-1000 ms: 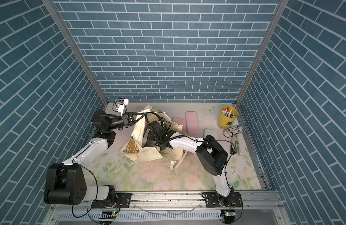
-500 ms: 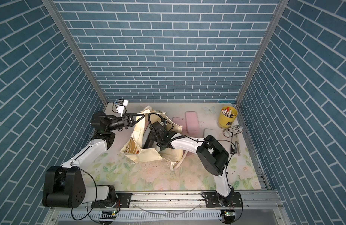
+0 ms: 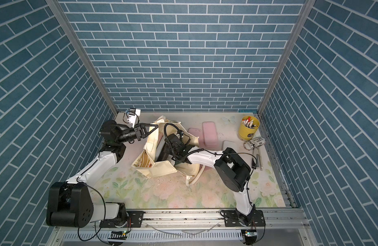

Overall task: Take out the pencil case from the canvas bag
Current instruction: Pick up the pencil case from the canvas bag.

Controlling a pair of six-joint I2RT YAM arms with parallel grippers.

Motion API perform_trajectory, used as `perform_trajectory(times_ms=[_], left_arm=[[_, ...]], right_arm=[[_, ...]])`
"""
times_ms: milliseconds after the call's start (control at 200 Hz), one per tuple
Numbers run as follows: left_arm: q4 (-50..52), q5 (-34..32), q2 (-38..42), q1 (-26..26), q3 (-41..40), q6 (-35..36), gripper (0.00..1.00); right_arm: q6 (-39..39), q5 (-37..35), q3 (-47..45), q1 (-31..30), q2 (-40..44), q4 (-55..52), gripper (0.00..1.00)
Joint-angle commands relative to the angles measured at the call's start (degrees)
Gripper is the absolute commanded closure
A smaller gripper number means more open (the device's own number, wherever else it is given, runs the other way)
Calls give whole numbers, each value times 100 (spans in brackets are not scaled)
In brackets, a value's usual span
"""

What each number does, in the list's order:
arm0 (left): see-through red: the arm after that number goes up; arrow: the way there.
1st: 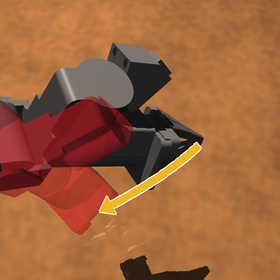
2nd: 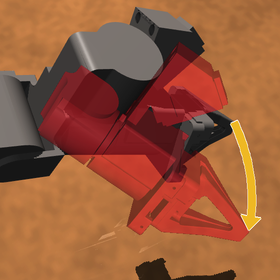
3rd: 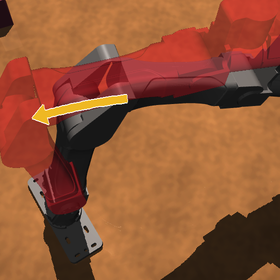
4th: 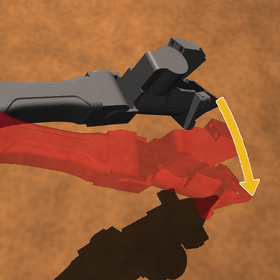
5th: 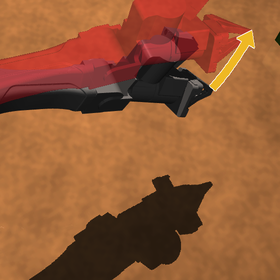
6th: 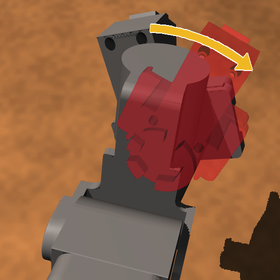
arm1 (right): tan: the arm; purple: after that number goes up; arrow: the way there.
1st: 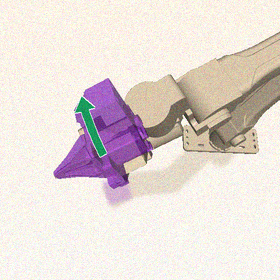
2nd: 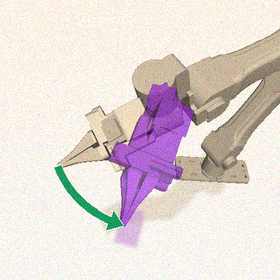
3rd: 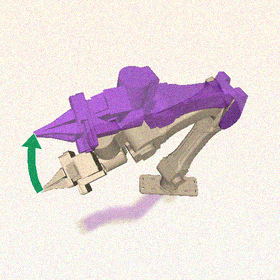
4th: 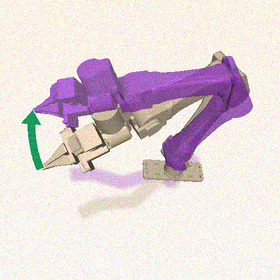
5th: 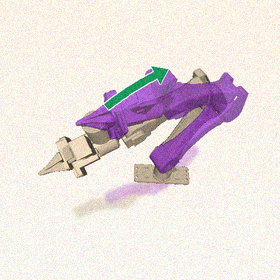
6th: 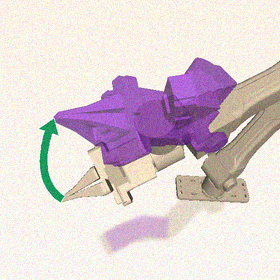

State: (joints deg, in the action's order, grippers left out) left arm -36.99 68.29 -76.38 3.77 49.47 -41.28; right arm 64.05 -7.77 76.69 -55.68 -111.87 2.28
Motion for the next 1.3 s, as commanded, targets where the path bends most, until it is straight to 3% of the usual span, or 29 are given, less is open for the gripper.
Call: perform_trajectory(times_ms=[0,310,565,821,1296], left_arm=[[511,-157,256,-6,247,633,100],[1908,-698,453,-5,396,1550,100],[1765,-727,442,-8,390,1511,100],[967,-809,445,-9,186,1074,100],[755,-797,546,-6,98,1009,100]], right_arm=[[-266,-282,-239,66,376,16,87],[-613,-405,-460,-20,746,431,90],[-980,-637,-684,-122,1147,912,91],[-1379,-884,-975,-267,1601,1369,92],[-1747,-1302,-1447,-280,2187,1935,96]])
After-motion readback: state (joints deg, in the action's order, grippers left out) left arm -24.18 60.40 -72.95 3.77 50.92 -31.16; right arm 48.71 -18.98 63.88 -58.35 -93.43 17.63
